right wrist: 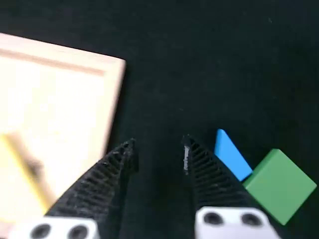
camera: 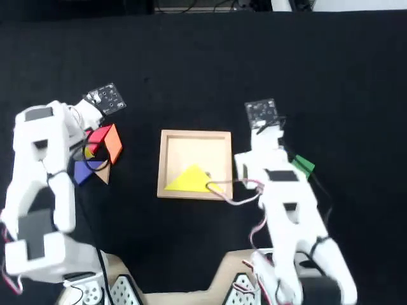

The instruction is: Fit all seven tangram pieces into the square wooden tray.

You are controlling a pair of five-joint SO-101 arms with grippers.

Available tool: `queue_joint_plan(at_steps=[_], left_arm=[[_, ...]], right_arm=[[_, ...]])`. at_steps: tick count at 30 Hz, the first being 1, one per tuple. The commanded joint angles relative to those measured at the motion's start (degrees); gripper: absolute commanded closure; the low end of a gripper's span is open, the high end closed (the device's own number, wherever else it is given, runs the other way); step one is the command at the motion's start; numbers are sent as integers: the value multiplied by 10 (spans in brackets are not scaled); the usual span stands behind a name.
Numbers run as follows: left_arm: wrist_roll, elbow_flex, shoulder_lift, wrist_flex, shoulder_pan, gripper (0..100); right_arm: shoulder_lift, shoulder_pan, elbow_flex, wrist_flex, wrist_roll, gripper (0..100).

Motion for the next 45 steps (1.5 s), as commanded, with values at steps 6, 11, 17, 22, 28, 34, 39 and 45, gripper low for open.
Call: queue_joint_plan(at_steps=[6, 11, 17, 22, 28, 34, 39, 45], left_arm=[[-66, -292, 215, 138, -2, 716], [-77, -387, 292, 220, -1, 719], [-93, -444, 322, 280, 0, 719], [-140, -456, 322, 331, 8, 719], [-174, -451, 329, 356, 20, 755], [-171, -436, 354, 309, 23, 739], [-157, -448, 389, 273, 20, 739], [-142, -510, 406, 309, 21, 739]], right_arm=[[111, 9, -116, 25, -6, 851], [123, 9, -121, 25, -6, 851], [123, 9, -121, 25, -5, 851], [123, 9, -121, 25, -4, 851], [123, 9, -121, 25, -4, 851], [123, 8, -121, 25, -3, 851], [124, 8, -121, 25, -3, 851], [124, 8, -121, 25, -3, 851]])
